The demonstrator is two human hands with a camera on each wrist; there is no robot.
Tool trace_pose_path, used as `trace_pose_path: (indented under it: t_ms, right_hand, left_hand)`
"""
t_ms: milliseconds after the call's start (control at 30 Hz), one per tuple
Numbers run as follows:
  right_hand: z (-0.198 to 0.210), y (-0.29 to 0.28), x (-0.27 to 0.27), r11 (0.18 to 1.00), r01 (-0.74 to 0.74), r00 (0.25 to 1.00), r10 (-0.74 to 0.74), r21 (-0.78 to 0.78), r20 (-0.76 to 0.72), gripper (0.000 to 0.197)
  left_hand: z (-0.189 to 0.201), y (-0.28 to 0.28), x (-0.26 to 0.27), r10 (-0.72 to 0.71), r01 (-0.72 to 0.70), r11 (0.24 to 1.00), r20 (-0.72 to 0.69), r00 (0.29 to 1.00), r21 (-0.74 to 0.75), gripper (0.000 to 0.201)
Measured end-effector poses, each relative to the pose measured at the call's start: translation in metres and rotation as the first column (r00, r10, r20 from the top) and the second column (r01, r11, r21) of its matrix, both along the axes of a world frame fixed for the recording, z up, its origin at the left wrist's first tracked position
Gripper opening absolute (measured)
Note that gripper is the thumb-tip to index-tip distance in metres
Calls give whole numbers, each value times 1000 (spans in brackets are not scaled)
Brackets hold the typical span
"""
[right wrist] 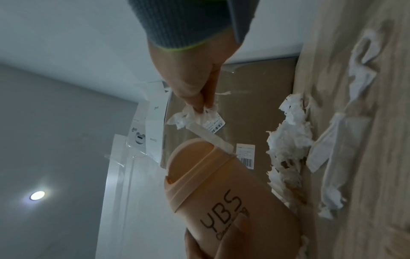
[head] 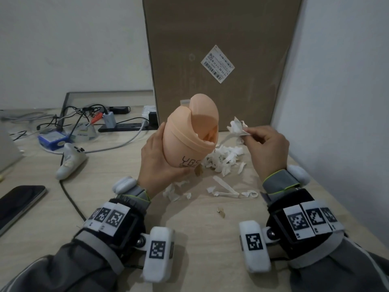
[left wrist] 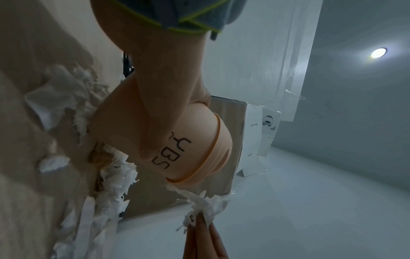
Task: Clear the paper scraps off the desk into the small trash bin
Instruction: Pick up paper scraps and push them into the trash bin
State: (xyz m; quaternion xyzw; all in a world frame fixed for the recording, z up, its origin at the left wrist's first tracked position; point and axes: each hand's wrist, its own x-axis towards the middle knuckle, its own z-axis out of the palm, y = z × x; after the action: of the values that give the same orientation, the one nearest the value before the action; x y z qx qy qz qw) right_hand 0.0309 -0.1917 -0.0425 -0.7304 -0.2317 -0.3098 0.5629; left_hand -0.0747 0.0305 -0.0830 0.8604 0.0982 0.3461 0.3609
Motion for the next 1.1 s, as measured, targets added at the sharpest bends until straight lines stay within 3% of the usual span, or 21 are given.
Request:
trace_pose_path:
  t_ms: [100, 300, 467, 633, 867, 933, 1100]
  right_hand:
    - [1, 6, -5, 998, -61, 995, 60, 14, 85, 12]
    - [1, 13, -15, 988, -104, 964, 129, -118, 233, 13]
    - [0, 17, -19, 978, -155, 975, 174, -137, 138, 18]
    - [-2, 17, -20, 938, -287, 948, 307, -193, 79, 10]
    - [-4, 17, -14, 850, -386, 909, 416, -359, 6, 25]
    - [-4, 19, -14, 862, -360, 920, 391, -357, 17, 39]
    - [1, 14, -21, 934, -285, 949, 307, -215, 76, 47]
  left_hand:
    - [3, -3, -3, -14, 15, 999, -18, 1000, 30, 139]
    - [6, -7, -4, -86, 90, 993, -56, 995, 80, 135]
    - [7, -12, -5, -150, 154, 986, -60, 987, 70, 124]
    - [6, -15, -6, -174, 178, 982, -65, 983, 64, 122]
    - [5, -14, -4, -150, 153, 987, -57, 987, 43, 129]
    - [5, -14, -4, -141, 142, 990, -54, 989, 20, 133]
    - [2, -10, -2, -121, 122, 992, -47, 991, 16, 132]
